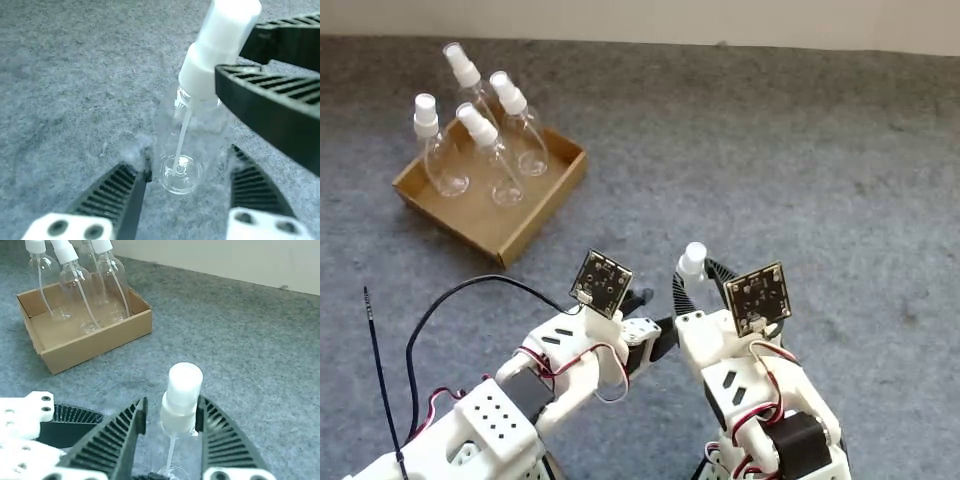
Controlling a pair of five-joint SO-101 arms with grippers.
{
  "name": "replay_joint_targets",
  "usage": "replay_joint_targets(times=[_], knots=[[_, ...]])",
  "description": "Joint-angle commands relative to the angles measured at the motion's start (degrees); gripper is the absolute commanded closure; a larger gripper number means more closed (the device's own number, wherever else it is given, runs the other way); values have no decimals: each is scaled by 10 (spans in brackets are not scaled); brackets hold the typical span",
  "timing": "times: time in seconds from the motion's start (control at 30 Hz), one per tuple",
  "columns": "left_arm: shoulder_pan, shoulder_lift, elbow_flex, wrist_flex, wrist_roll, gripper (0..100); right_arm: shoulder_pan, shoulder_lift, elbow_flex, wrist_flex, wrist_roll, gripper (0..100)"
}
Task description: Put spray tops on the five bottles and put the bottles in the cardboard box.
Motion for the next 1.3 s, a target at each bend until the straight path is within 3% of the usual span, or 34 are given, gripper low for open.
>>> replay_joint_targets(times=[0.0,0.13,0.53,0.73,0.87,1.07,1.27], knots=[[-4,-2,8,11,-3,616,-5,-3,-6,1,9,860],[6,-2,13,15,-4,530,-5,-3,-6,1,9,860],[8,4,-24,15,-4,530,-5,-3,-6,1,9,860],[6,5,-53,16,-4,596,-5,-3,-6,1,9,860],[-7,9,-80,20,-4,568,-4,-3,-6,1,9,860],[-26,112,-130,83,-4,514,-2,-3,-6,1,9,860],[-26,204,-131,4,-5,514,-1,-3,-5,2,9,860]])
